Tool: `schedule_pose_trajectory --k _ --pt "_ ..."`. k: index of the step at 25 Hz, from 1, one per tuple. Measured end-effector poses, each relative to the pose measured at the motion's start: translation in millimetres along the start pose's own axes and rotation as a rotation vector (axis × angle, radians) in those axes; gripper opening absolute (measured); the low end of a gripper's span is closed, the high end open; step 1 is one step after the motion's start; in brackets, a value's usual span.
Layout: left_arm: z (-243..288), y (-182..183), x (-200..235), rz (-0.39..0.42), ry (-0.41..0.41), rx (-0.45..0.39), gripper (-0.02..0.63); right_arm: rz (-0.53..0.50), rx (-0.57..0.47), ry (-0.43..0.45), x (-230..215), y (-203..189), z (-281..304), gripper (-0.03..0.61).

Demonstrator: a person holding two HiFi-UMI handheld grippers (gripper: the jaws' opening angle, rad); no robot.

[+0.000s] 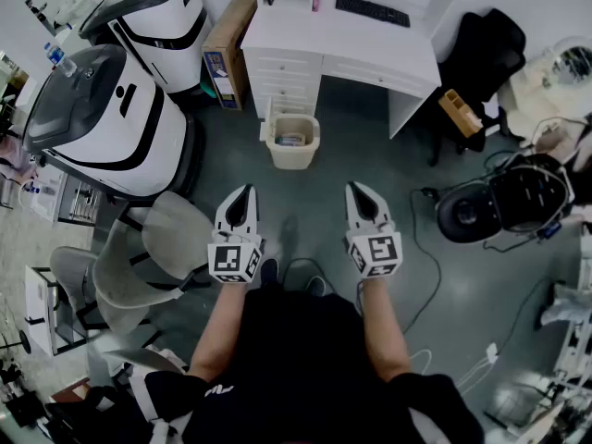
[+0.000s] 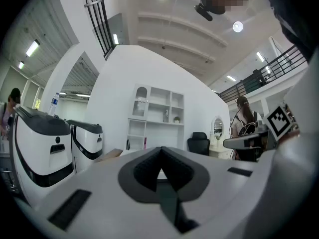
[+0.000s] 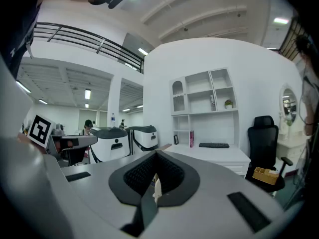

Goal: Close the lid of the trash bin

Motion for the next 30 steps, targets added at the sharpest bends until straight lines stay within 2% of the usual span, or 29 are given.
schedule_pose_trajectory --k 9,30 --pt "-5 0 2 0.002 -0.002 0.001 0.008 0.023 -0.06 0.004 4 6 -1 0.005" --pt "-12 0 15 0.017 -0.018 0.002 0.008 0.002 -0.042 -0.001 22 7 5 0.005"
Point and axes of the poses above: the fingertips, and each gripper's own axes: z forward along the fingers, x to its left, y out of its top, the point moved 4 cm from there along -z, backward along the fingers, and after that the axes turned 1 degree about y, right-handed, at the moved point
